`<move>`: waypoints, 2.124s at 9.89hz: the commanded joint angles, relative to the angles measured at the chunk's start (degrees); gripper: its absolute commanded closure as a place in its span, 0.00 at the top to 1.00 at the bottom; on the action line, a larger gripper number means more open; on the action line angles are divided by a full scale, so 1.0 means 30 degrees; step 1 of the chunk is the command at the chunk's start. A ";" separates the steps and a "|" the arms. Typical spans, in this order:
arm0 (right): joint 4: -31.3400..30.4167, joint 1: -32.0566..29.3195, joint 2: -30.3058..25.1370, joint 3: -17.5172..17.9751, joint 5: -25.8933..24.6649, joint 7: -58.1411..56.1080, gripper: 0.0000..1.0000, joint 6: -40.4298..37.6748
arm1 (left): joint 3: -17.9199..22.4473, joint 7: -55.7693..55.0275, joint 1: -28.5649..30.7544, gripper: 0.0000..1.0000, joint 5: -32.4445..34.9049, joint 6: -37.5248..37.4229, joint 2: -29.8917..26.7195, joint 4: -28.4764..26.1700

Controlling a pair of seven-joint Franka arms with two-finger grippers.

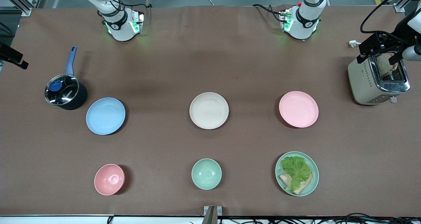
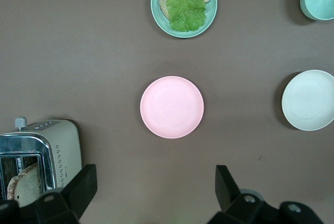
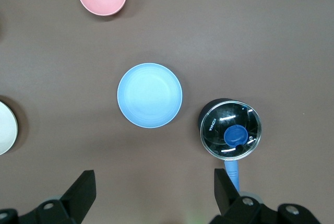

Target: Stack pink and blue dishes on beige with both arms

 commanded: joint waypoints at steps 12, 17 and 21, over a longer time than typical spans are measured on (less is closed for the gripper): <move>-0.4058 -0.1060 0.5125 -0.1145 0.2372 -0.4481 1.00 0.5764 | 0.1852 0.3513 0.0193 1.00 -0.1654 0.6032 0.2605 -0.6959; -0.9453 -0.1267 0.7354 -0.1350 0.4857 -0.9691 1.00 1.4233 | 0.2058 0.7375 0.0484 1.00 -0.2967 1.3745 0.7752 -0.9812; -1.0247 -0.1794 0.9464 -0.1379 0.8521 -1.3797 0.96 1.5938 | 0.2058 0.8843 0.0661 0.89 -0.3911 1.4661 0.9696 -1.0457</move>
